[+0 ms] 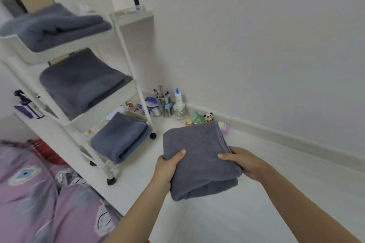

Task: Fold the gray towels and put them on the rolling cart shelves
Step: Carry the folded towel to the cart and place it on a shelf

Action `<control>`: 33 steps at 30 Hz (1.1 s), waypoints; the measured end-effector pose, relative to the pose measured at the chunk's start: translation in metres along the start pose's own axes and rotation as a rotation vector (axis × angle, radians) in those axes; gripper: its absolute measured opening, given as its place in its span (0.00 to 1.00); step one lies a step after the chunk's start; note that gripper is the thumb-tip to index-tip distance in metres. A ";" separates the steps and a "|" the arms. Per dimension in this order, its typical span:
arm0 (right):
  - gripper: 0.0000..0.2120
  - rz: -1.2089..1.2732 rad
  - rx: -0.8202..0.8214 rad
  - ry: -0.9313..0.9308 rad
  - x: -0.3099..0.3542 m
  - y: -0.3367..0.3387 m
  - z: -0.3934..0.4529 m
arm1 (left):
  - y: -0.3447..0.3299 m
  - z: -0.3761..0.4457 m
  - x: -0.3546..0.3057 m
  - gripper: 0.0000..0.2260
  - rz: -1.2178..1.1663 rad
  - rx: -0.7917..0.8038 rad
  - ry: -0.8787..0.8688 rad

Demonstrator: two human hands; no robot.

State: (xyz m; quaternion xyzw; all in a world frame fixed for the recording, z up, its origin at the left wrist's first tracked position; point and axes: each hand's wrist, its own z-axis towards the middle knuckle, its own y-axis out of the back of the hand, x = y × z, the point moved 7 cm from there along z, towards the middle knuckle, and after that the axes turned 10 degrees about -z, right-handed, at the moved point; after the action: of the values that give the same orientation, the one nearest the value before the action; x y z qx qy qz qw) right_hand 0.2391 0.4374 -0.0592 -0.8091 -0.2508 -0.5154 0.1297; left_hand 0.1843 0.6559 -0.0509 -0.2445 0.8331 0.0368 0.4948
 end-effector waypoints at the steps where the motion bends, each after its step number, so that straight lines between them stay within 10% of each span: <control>1: 0.27 -0.018 0.018 0.025 0.015 -0.015 0.013 | 0.018 0.003 -0.014 0.29 -0.028 -0.025 -0.036; 11: 0.14 -0.199 0.012 0.178 0.135 -0.123 0.132 | 0.139 0.041 -0.099 0.42 -0.072 -0.275 -0.345; 20: 0.13 -0.023 0.055 0.176 0.180 -0.158 0.207 | 0.169 0.068 -0.141 0.28 0.000 -0.411 -0.559; 33: 0.13 0.170 0.151 0.154 0.178 -0.193 0.292 | 0.203 0.115 -0.138 0.25 0.077 -0.836 -0.477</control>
State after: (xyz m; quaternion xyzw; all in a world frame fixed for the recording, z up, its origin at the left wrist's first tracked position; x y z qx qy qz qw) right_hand 0.4207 0.7845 -0.0361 -0.7734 -0.2088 -0.5429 0.2521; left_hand 0.2409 0.9199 -0.0301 -0.3763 0.6185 0.4418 0.5297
